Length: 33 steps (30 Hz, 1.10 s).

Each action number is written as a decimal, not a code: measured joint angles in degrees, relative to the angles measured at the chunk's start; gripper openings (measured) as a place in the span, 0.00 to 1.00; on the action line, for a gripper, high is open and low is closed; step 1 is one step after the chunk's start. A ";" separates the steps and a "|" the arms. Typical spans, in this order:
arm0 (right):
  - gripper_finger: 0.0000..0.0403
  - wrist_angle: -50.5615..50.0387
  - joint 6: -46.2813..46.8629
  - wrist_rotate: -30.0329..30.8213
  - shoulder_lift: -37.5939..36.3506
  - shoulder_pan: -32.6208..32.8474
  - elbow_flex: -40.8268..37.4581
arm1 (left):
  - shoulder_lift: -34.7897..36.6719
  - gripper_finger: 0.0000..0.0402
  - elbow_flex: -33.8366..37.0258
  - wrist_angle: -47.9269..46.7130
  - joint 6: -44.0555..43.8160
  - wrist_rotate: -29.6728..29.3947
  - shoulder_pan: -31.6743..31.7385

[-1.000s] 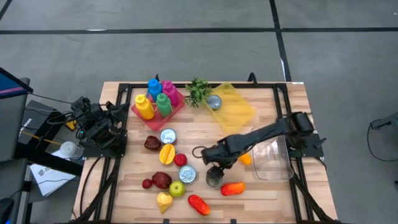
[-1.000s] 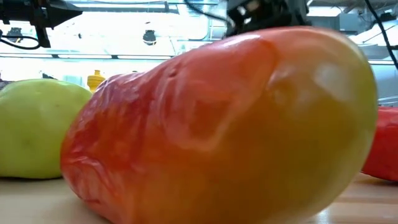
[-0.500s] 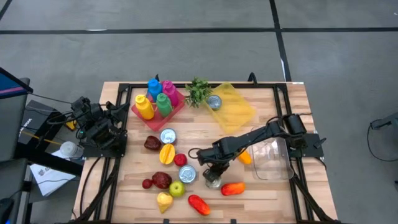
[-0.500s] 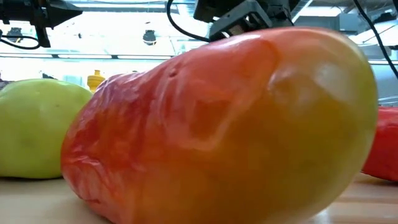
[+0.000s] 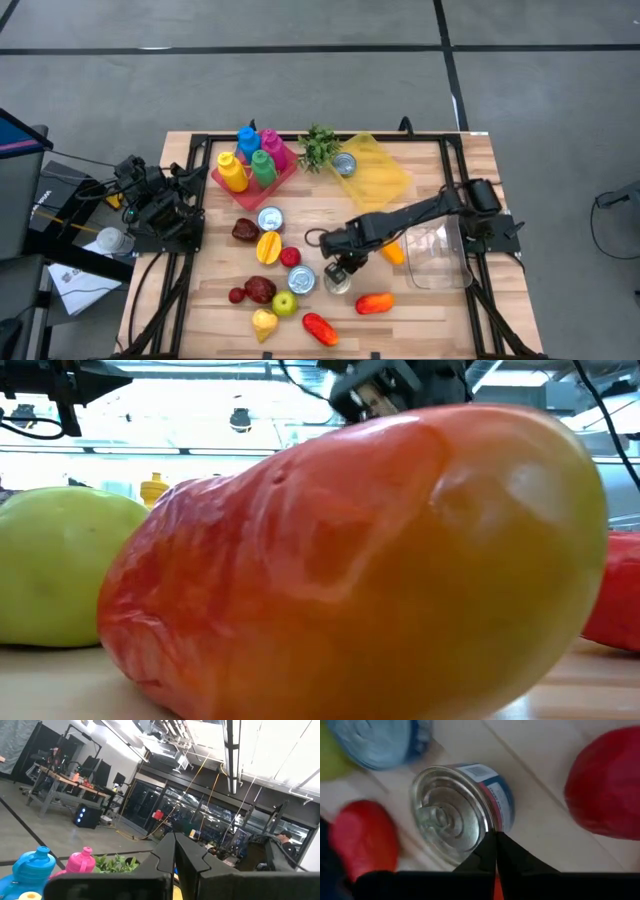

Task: Pick & Place Food Item
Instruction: Put the blue and pink tuna can into the yellow bin

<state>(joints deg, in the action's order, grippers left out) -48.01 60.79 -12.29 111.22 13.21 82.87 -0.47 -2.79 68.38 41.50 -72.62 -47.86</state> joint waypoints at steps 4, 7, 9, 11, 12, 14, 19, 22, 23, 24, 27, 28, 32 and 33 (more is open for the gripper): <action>0.00 -0.17 0.31 1.25 -2.90 -0.93 0.00 | 0.00 0.00 0.00 0.00 0.01 0.00 -0.01; 0.00 -0.02 -0.05 2.20 -5.24 -2.14 0.02 | 0.00 0.00 0.00 0.00 0.01 -0.01 0.00; 0.00 0.00 -1.00 2.87 -6.37 -3.27 0.06 | 0.00 0.00 0.00 0.00 0.00 -0.02 -0.02; 0.00 0.05 -1.76 4.42 -7.38 -4.49 0.06 | 0.00 0.00 0.00 0.00 0.02 -0.01 0.00; 0.00 0.09 -2.48 4.88 -7.86 -5.19 0.06 | 0.00 0.00 0.00 0.00 0.00 -0.02 -0.02; 0.00 0.10 -3.90 5.36 -9.01 -6.71 0.06 | 0.00 0.00 0.00 0.00 0.00 0.00 -0.02; 0.00 0.05 -7.46 6.25 -13.10 -11.62 0.11 | 0.00 0.00 0.00 0.00 0.00 -0.02 0.00; 0.00 -0.29 -10.27 7.23 -15.73 -15.73 0.13 | 0.00 0.00 0.00 0.00 0.00 -0.02 0.00; 0.00 -0.71 -10.89 7.92 -16.49 -17.27 0.15 | 0.00 0.00 0.00 0.00 0.00 -0.02 -0.01; 0.00 -1.17 -11.51 8.67 -17.15 -18.89 0.19 | 0.00 0.00 0.00 0.00 0.00 -0.01 0.00; 0.00 -2.99 -14.06 9.60 -18.53 -24.17 0.22 | 0.00 0.00 0.00 0.00 0.02 -0.01 -0.01; 0.00 -3.46 -15.33 9.66 -18.76 -26.04 0.22 | 0.00 0.00 0.00 0.00 0.02 -0.02 -0.02; 0.00 -4.72 -20.01 9.79 -19.05 -33.68 0.22 | 0.00 0.00 0.00 0.00 0.02 -0.02 -0.01; 0.00 -4.92 -21.19 9.81 -19.02 -35.64 0.22 | 0.00 0.00 0.00 0.00 0.00 -0.02 0.00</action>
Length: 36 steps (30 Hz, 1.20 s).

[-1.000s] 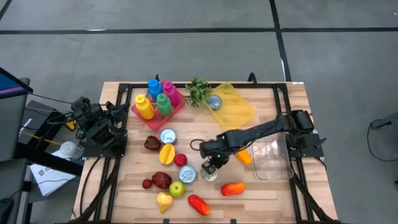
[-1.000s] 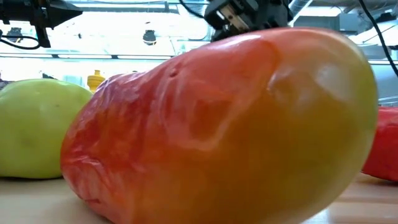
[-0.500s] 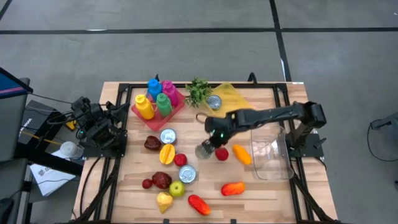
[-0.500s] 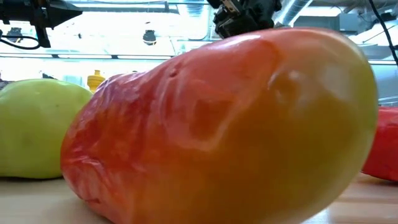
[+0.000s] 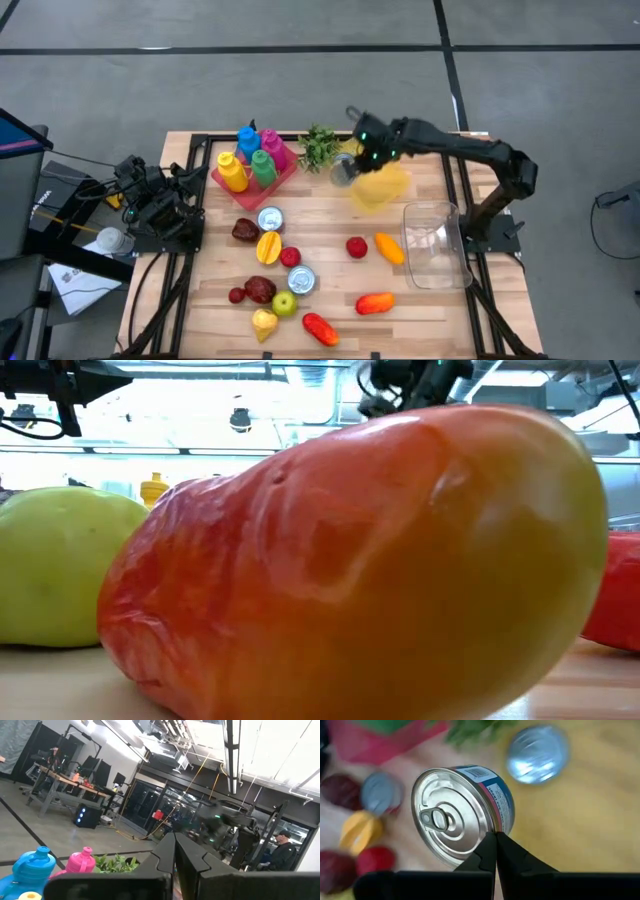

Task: Pick & Place Food Item
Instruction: Put the blue and pink tuna can into the yellow bin

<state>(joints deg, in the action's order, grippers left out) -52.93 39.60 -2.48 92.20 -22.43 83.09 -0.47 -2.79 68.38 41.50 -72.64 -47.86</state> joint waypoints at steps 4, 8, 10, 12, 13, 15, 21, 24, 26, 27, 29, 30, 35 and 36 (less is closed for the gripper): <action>0.00 0.05 -3.43 0.01 0.82 -7.49 0.07 | 0.00 0.00 0.00 0.00 0.01 0.02 0.00; 0.00 -0.18 -5.06 0.00 2.04 -13.93 0.05 | 0.00 0.00 0.00 0.00 0.02 0.00 0.00; 0.00 0.42 -5.39 -0.02 3.48 -16.37 0.08 | 0.00 0.00 0.00 0.02 0.01 0.00 0.00; 0.00 0.62 -5.58 -0.06 5.24 -17.55 0.04 | 0.00 0.00 0.00 -0.01 0.01 0.00 0.00; 0.00 1.52 -5.58 -0.08 6.24 -17.97 0.04 | -0.01 0.00 0.00 0.00 0.00 0.01 -0.01; 0.00 2.45 -5.39 -0.23 8.20 -18.53 0.04 | 0.00 0.00 0.00 0.02 0.01 0.00 0.00; 0.00 5.02 -4.20 -0.63 14.05 -19.47 0.00 | 0.00 0.00 0.00 0.00 0.02 0.00 -0.02; 0.00 4.95 -4.05 -0.68 15.11 -20.38 -0.01 | 0.00 0.00 0.00 0.00 0.01 0.02 -0.02; 0.00 5.54 -4.14 -0.68 14.73 -20.60 -0.02 | -0.01 0.00 0.00 0.00 0.00 0.00 -0.01; 0.00 5.81 -4.34 -0.60 14.25 -20.62 -0.02 | 0.00 0.00 0.00 0.01 0.02 0.01 -0.01; 0.00 6.03 -4.92 -0.48 12.99 -20.94 -0.02 | 0.00 0.00 0.00 0.00 0.00 0.02 0.00; 0.00 5.98 -4.94 -0.48 12.45 -21.19 -0.02 | 0.00 0.00 0.00 0.00 0.00 0.02 0.00; 0.00 5.78 -4.97 -0.37 11.53 -22.71 -0.02 | 0.00 0.00 0.00 0.00 0.01 0.00 -0.02; 0.00 5.66 -4.98 -0.26 11.62 -22.96 0.00 | 0.00 0.00 0.00 0.00 0.01 0.02 -0.01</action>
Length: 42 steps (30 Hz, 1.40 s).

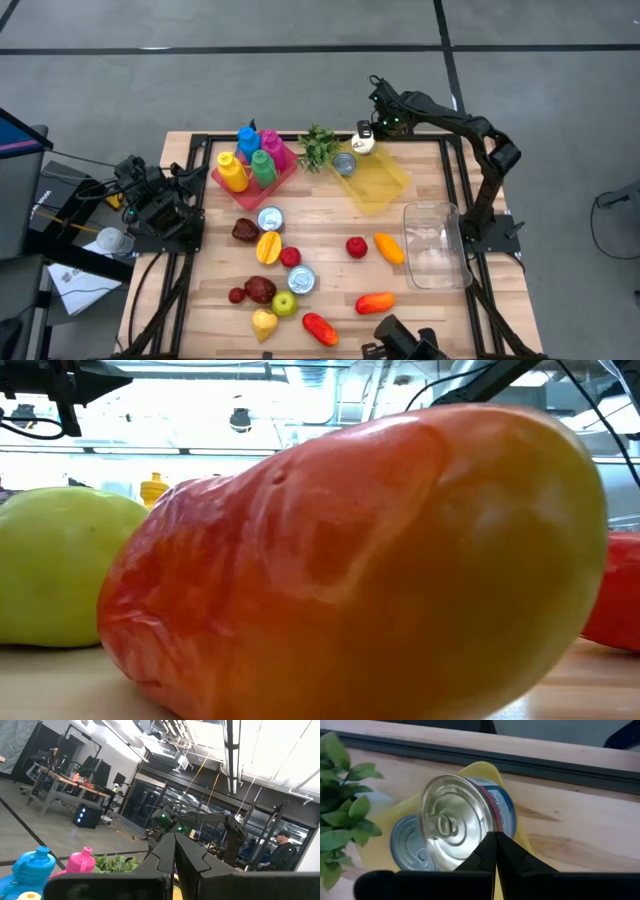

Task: Pick & Place Food Item
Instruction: Put the blue and pink tuna can into the yellow bin, then put the red tuna can into the yellow bin

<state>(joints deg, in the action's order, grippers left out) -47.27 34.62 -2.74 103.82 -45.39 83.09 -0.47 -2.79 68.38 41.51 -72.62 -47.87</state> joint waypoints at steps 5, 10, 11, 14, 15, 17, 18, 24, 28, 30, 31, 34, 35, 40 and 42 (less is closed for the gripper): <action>0.00 0.50 0.28 -0.12 2.63 -0.04 -0.02 | 0.00 0.00 0.00 0.00 -0.01 -0.02 0.01; 0.00 1.10 0.75 1.11 3.37 0.11 -0.06 | 0.00 0.00 0.00 0.00 -0.01 -0.01 -0.01; 0.00 1.48 0.73 1.52 3.37 0.11 -0.06 | 0.00 0.00 0.00 0.00 0.01 -0.01 0.00; 0.03 2.04 0.05 1.35 3.37 0.10 -0.04 | 0.00 0.00 0.00 0.00 0.01 -0.02 -0.01; 0.06 1.84 0.05 1.31 3.37 -0.02 -0.04 | 0.00 0.00 0.00 0.00 0.00 -0.01 0.00; 0.13 1.69 0.05 1.34 3.37 -0.09 -0.04 | 0.00 0.00 0.00 0.02 0.00 -0.02 0.01; 0.17 1.80 0.05 1.45 3.37 -0.17 -0.02 | 0.00 0.00 0.00 0.00 0.00 -0.02 -0.01; 0.39 3.92 -0.21 -0.68 3.11 -0.17 -0.02 | 0.00 0.00 0.00 0.00 -0.01 -0.01 0.00; 0.45 3.04 -3.57 -5.73 -0.17 1.12 1.56 | 0.00 0.00 0.00 0.00 0.00 -0.02 0.00; 0.45 2.51 -5.06 -7.28 -2.94 3.43 2.30 | 0.00 0.00 0.00 0.01 0.00 -0.01 -0.01; 0.44 2.61 -5.62 -9.04 -4.45 4.92 2.42 | -0.01 0.00 0.00 0.00 0.00 -0.01 0.01; 0.41 2.42 -5.92 -14.44 -8.27 11.43 2.45 | 0.00 0.00 0.00 0.00 0.01 0.00 0.01; 0.40 1.92 -5.87 -15.20 -9.27 13.87 2.45 | 0.00 0.00 0.00 0.00 0.01 -0.02 -0.01; 0.38 0.29 -3.31 -14.27 -13.23 27.56 2.45 | 0.00 0.00 0.00 0.00 -0.12 0.75 -0.01; 0.37 1.33 -1.35 -11.82 -14.73 33.17 2.45 | -0.12 0.00 0.00 0.00 -1.78 1.52 0.01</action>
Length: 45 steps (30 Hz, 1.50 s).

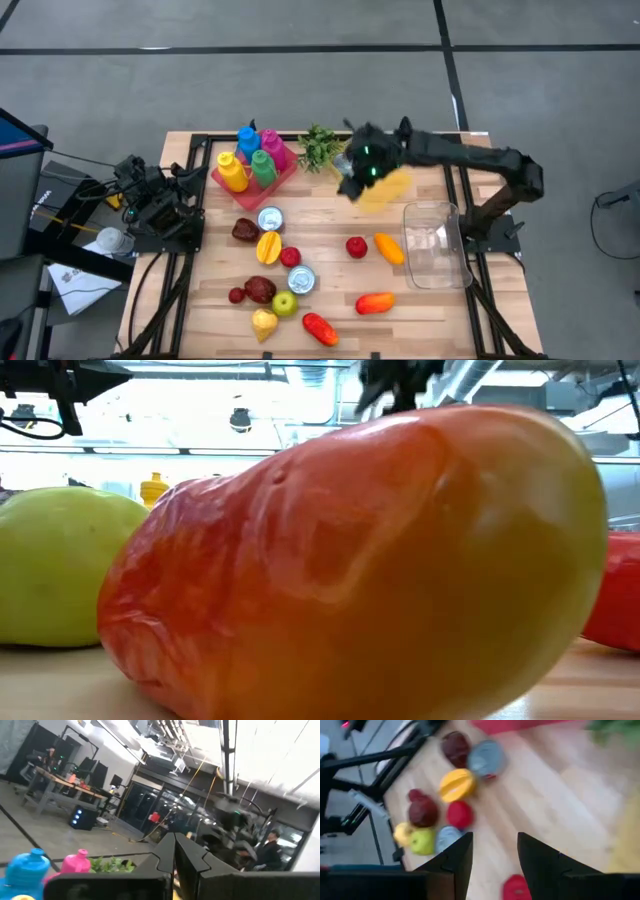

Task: Pick & Place Food Item
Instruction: Put the red tuna can into the yellow bin

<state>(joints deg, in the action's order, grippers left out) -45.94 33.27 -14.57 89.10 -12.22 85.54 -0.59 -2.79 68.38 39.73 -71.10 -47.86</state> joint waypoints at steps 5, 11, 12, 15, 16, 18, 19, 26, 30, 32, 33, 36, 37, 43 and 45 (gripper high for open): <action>0.36 4.11 2.84 11.23 -4.72 12.60 -0.02 | -2.40 0.00 -0.02 0.08 -9.79 3.80 -0.02; 0.33 5.82 3.68 24.18 -10.87 24.06 -0.03 | -11.14 0.00 -8.33 -8.86 -16.18 -0.55 -0.60; 0.32 5.86 3.78 26.37 -11.70 25.39 -0.02 | -13.93 0.00 -11.71 -13.50 -15.92 -2.87 -0.84; 0.31 5.24 3.79 30.88 -14.09 28.25 -0.02 | -23.77 0.00 -23.42 -25.25 -10.76 -11.33 -0.89; 0.30 5.05 3.79 31.55 -14.83 28.84 -0.02 | -27.34 0.00 -27.36 -27.78 -7.49 -15.59 -0.76; 0.30 4.29 3.81 32.11 -16.21 29.64 -0.02 | -33.96 0.00 -34.55 -29.23 0.87 -18.54 0.35; 0.30 3.94 3.81 32.19 -16.68 29.91 -0.02 | -36.61 0.01 -37.55 -28.66 4.31 -18.52 1.28; 0.30 1.24 3.79 32.61 -18.03 31.14 -0.02 | -49.42 0.20 -55.01 -27.23 12.90 -18.97 9.01; 0.30 -1.82 3.80 32.61 -17.92 31.40 -0.04 | -54.40 0.36 -59.89 -27.41 13.37 -18.93 10.72; 0.30 -2.81 3.81 32.59 -17.84 31.40 -0.04 | -56.69 0.40 -61.58 -27.49 12.03 -15.63 11.92; 0.30 -3.29 3.81 32.59 -17.79 31.40 -0.04 | -57.47 0.41 -62.32 -27.49 10.94 -12.13 12.14; 0.30 -3.45 3.45 32.58 -17.78 31.40 -0.04 | -57.66 0.37 -63.70 -27.70 1.00 4.09 12.18; 0.30 -3.45 2.74 32.59 -17.79 31.40 -0.04 | -57.10 0.34 -63.87 -28.58 -2.24 11.38 12.18; 0.30 -3.49 -0.75 32.52 -17.77 31.40 -0.04 | -53.86 0.21 -66.53 -49.50 -25.99 29.17 22.82; 0.30 -3.89 -0.91 32.52 -17.87 31.40 -0.04 | -53.94 0.19 -68.05 -59.90 -38.86 41.57 30.02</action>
<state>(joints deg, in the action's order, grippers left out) -49.83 32.36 17.96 71.22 19.18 85.49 -54.53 -70.84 8.48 0.86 -29.53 -17.84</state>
